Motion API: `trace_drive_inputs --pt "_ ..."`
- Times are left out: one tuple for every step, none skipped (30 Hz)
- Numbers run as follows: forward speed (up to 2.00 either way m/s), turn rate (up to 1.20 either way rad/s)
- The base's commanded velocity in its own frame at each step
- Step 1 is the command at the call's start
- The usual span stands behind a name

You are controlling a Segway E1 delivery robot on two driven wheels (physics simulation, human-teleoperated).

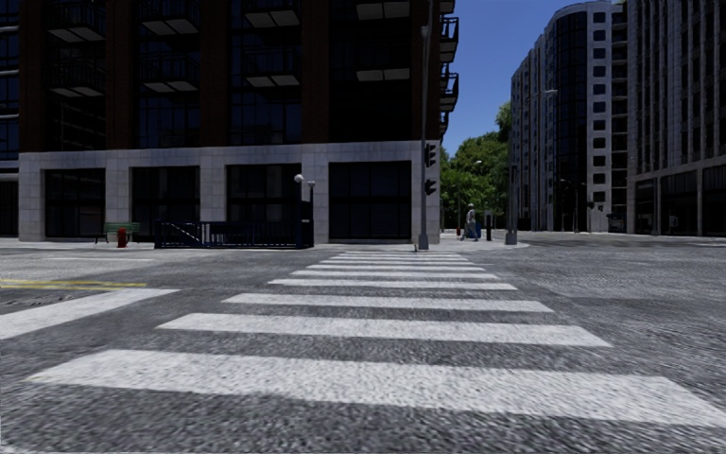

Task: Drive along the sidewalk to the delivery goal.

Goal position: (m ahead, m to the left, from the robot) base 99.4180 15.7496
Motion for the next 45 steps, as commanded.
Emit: trace_drive_inputs --pt "2.0 0.0" --pt "2.0 0.0" --pt "2.0 0.0" --pt "2.0 0.0" --pt "2.0 0.0" --pt "2.0 0.0" --pt "2.0 0.0" --pt "2.0 0.0" --pt "2.0 0.0" --pt "2.0 0.0" --pt "2.0 0.0" --pt "2.0 0.0" --pt "2.0 0.0" --pt "2.0 0.0" --pt "2.0 0.0" --pt "2.0 0.0" --pt "2.0 0.0" --pt "2.0 0.0" --pt "2.0 0.0" --pt "2.0 0.0" --pt "2.0 0.0" --pt "2.0 0.0" --pt "2.0 0.0" --pt "2.0 0.0" --pt "2.0 0.0" --pt "2.0 0.0" --pt "2.0 0.0" --pt "2.0 0.0" --pt "2.0 0.0" --pt "2.0 0.0" --pt "2.0 0.0" --pt "2.0 0.0" --pt "2.0 0.0" --pt "2.0 0.0" --pt "2.0 0.0" --pt "2.0 0.0" --pt "2.0 0.0" --pt "2.0 0.0" --pt "2.0 0.0" --pt "2.0 0.0" --pt "2.0 0.0" --pt "2.0 0.0" --pt "2.0 0.0" --pt "2.0 0.0" --pt "2.0 0.0"
